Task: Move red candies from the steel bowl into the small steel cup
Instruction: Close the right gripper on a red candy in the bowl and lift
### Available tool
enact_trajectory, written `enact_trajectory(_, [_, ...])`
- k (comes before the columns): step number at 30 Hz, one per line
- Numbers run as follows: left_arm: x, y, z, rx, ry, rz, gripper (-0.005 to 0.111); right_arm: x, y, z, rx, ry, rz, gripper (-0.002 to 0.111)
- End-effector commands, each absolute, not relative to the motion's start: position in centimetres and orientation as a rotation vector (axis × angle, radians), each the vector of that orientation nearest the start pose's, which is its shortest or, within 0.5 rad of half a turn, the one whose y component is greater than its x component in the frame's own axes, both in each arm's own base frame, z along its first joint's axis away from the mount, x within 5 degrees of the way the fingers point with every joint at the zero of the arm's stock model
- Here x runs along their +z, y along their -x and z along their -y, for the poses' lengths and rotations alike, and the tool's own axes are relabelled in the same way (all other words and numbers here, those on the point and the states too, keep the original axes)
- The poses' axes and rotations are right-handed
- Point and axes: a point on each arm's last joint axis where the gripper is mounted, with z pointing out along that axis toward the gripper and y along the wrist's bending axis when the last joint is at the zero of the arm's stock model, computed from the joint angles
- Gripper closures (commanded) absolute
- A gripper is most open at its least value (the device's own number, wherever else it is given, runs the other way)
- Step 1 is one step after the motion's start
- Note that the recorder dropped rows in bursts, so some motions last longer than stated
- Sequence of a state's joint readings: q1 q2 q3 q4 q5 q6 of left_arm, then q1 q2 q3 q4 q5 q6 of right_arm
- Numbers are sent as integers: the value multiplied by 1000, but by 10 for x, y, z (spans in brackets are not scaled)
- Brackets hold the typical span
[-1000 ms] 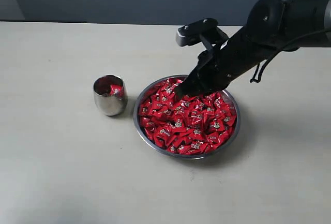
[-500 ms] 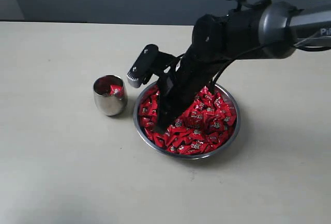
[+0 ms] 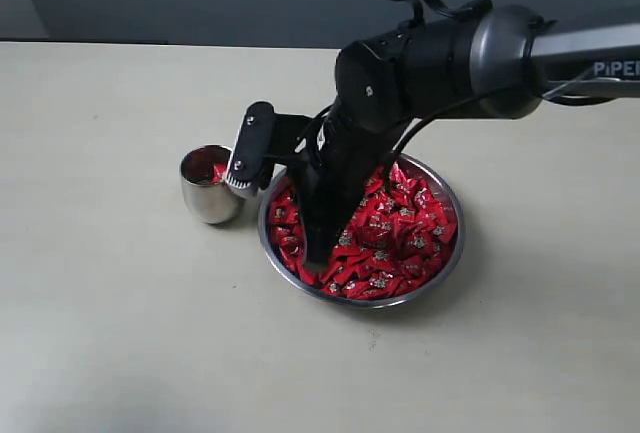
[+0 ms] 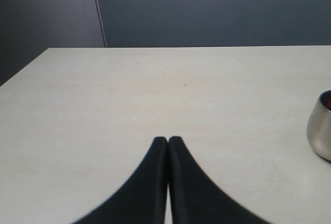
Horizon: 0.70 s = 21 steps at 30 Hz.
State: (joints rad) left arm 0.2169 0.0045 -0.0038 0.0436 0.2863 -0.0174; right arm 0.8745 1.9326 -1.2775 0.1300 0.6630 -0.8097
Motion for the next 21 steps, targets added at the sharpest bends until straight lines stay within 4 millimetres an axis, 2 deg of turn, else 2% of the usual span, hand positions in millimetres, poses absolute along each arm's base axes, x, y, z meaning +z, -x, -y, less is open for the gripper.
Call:
enact_trajectory(1, [187, -53, -13, 186, 181, -1762, 106, 174, -244, -307, 121, 2019, -1908, 108])
enact_trajectory(21, [187, -53, -13, 186, 181, -1762, 106, 176, -249, -307, 48, 2034, -1830, 108])
